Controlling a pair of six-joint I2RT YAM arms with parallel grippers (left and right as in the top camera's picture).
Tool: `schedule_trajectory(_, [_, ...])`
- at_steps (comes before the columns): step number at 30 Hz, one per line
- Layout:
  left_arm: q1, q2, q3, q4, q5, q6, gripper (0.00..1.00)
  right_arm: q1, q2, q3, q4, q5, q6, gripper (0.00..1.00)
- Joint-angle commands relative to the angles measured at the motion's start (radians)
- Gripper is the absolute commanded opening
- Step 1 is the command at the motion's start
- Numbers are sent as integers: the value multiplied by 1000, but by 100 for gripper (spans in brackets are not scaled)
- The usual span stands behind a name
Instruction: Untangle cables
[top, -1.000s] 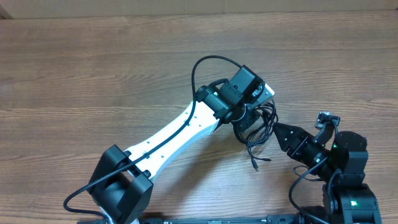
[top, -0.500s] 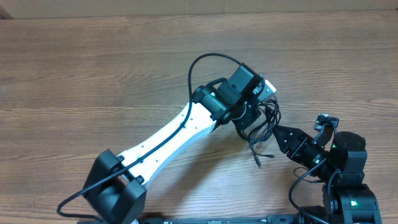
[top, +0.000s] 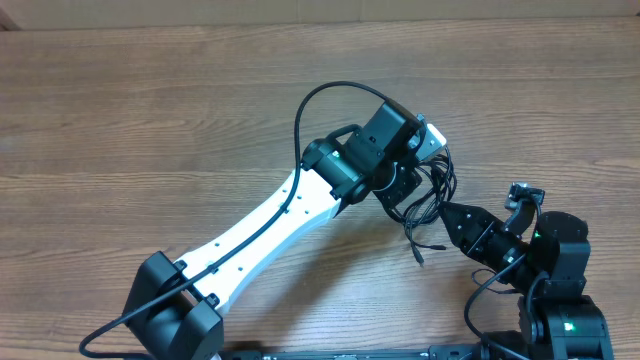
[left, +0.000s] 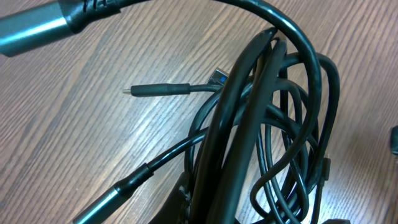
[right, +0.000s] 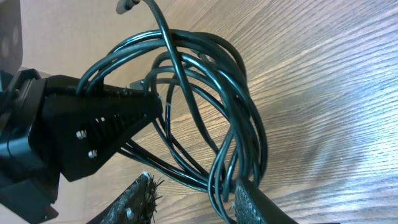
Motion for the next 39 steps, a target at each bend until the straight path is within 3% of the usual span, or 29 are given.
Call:
schedule_trajectory(1, [-14, -29, 28, 6, 25, -13, 4, -3, -2, 16, 10, -10, 0, 40])
schedule_trajectory(14, [-39, -29, 28, 24, 167, 18, 4, -3, -2, 16, 48, -29, 0, 41])
schedule_trajectory(28, [-90, -29, 28, 24, 162, 39, 4, -3, -2, 16, 52, 16, 0, 41])
schedule_trajectory(31, [-90, -29, 28, 24, 161, 39, 4, -3, -2, 16, 48, 20, -1, 32])
schedule_trajectory(35, [-90, -29, 28, 24, 162, 39, 4, -3, -2, 16, 43, 24, -1, 4])
schedule_trajectory(39, [-90, -29, 28, 24, 161, 39, 4, -3, -2, 16, 40, 24, 0, 4])
